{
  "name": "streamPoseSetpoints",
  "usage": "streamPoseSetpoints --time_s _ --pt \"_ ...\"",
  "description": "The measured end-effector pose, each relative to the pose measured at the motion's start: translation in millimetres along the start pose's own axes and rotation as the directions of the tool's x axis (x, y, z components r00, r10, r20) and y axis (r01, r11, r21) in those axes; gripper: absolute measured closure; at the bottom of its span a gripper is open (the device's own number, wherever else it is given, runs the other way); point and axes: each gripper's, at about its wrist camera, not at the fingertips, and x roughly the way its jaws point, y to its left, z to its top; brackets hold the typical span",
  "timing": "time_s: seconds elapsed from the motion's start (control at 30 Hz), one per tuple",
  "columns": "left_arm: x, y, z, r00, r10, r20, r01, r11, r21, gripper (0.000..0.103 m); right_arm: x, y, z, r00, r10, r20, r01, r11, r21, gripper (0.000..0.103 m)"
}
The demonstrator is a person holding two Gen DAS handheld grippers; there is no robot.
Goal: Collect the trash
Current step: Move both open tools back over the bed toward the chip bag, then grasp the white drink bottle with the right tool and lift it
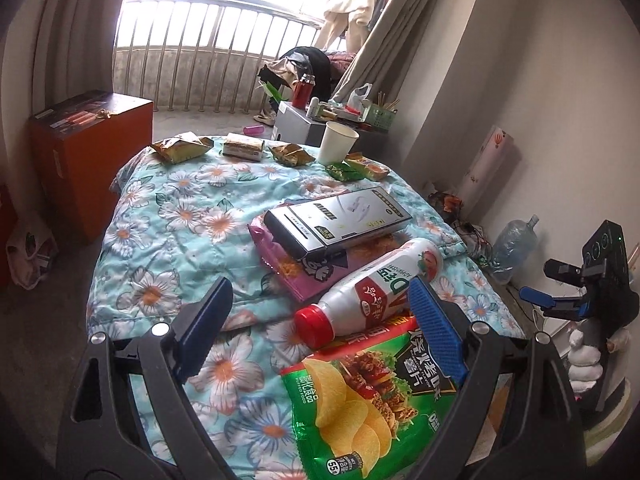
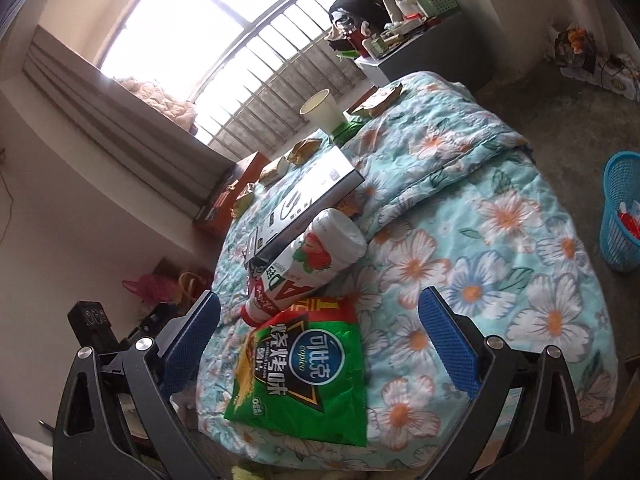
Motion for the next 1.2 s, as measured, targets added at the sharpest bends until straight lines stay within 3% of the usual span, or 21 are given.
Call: streamPoseSetpoints --time_s 0.13,0.3,0.5,0.6,0.7,1.0,1.2 --pt "11 3 -5 1.000 -0.006 -0.016 0.006 1.000 0.004 0.018 33 -5 5 0.994 0.092 -0.059 -0.084 0.988 0.127 0.007" --pt "25 10 -15 0.999 -0.028 -0.038 0.027 0.999 -0.027 0.018 79 -12 13 0.981 0.161 -0.112 -0.122 0.948 0.293 0.007" --pt "33 18 -23 0.998 -0.032 -0.054 0.029 0.998 -0.058 0.018 134 -19 16 0.976 0.133 -0.174 -0.053 0.914 0.402 0.011" --pt "35 21 -26 0.997 -0.037 -0.061 0.033 0.997 -0.074 0.018 156 -26 15 0.973 0.128 -0.193 -0.024 0.885 0.465 0.017" --pt "36 23 -28 0.997 -0.038 -0.070 0.033 0.996 -0.079 0.018 165 -33 11 0.971 0.128 -0.201 -0.010 0.863 0.505 0.036" --pt "33 23 -25 0.997 -0.027 -0.073 0.022 0.997 -0.072 0.018 134 -63 18 0.979 0.193 -0.062 -0.120 0.798 0.591 0.039" --pt "29 14 -15 0.998 -0.027 -0.062 0.024 0.999 -0.045 0.018 65 -95 39 0.980 0.195 0.051 -0.189 0.807 0.559 0.039"
